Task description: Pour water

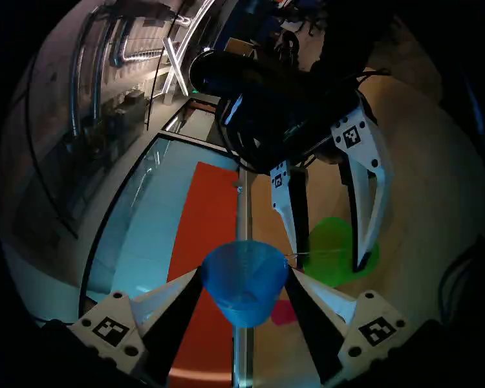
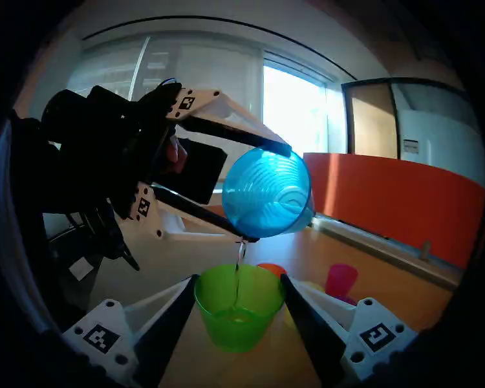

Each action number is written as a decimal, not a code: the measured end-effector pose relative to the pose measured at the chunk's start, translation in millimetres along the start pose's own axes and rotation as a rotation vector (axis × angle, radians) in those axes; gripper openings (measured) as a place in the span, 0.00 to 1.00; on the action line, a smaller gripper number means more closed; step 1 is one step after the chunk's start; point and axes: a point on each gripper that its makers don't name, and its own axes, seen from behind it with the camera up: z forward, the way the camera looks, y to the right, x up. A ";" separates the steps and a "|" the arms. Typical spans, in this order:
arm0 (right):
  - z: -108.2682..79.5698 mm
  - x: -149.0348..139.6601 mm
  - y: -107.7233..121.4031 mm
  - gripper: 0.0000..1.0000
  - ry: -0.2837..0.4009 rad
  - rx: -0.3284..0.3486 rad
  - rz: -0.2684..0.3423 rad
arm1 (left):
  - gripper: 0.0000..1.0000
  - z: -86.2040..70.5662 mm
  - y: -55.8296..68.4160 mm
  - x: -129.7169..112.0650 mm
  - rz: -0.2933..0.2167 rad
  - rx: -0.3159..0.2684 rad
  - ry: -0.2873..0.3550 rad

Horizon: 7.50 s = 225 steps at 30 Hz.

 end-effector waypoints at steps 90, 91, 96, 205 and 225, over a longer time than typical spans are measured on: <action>2.9 3.0 7.6 0.95 0.004 -0.026 -0.007 | 0.87 -1.7 -14.7 5.4 0.200 0.034 -0.020; 3.0 3.3 7.4 0.95 0.004 -0.026 -0.007 | 0.87 -1.8 -14.6 5.9 0.200 0.034 -0.020; 3.6 4.5 7.4 0.95 0.005 -0.027 -0.010 | 0.87 -3.5 -12.3 7.6 0.202 0.033 -0.018; 4.1 12.9 12.4 0.95 0.019 -0.052 -0.023 | 0.88 -1.8 -17.6 -6.2 0.040 0.084 -0.003; 4.0 18.1 15.6 0.95 0.037 -0.073 -0.024 | 0.87 -5.0 -17.1 -59.7 -0.775 0.111 -0.016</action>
